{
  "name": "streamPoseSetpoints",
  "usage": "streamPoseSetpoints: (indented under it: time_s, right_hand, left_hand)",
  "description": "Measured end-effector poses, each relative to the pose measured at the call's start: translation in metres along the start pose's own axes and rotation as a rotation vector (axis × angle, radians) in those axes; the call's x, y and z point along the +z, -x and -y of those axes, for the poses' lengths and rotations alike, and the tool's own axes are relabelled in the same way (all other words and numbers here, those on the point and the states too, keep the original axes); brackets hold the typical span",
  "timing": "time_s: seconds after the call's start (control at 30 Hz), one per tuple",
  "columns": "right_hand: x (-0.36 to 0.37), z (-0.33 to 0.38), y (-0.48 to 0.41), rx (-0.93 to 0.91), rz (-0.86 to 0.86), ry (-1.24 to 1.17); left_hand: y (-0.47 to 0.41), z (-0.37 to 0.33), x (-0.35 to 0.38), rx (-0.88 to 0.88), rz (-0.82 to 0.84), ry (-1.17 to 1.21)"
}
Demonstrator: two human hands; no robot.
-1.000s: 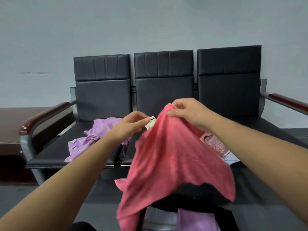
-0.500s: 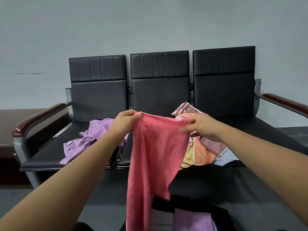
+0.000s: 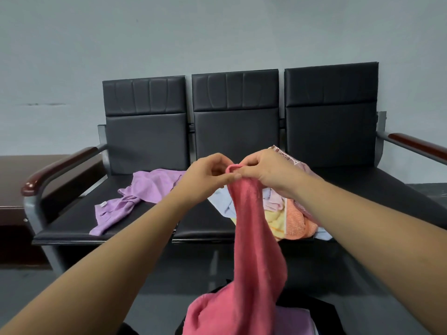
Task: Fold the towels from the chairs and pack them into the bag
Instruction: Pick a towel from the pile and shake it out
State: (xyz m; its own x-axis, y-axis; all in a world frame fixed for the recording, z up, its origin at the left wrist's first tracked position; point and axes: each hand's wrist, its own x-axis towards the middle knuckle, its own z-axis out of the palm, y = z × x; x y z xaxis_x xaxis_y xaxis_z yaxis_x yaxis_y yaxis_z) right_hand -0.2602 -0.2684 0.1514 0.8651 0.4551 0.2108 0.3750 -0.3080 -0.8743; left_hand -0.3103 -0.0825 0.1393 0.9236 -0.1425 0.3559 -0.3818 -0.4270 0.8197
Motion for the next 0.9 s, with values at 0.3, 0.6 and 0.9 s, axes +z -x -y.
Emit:
streamPoseSetpoints:
  time_s: [0.3,0.6,0.9]
  right_hand:
    - [-0.012,-0.057,0.015,0.09,0.327,0.595]
    - [-0.061,-0.108,0.028,0.345,0.037,0.367]
    - [-0.071,-0.071,0.011,0.252,-0.505,-0.488]
  left_hand:
    - [-0.011,0.008,-0.02,-0.1,-0.298,-0.233]
    - [-0.008,0.032,-0.052,-0.334,-0.664,-0.364]
    - [-0.008,0.042,-0.065,-0.467,-0.573,-0.391]
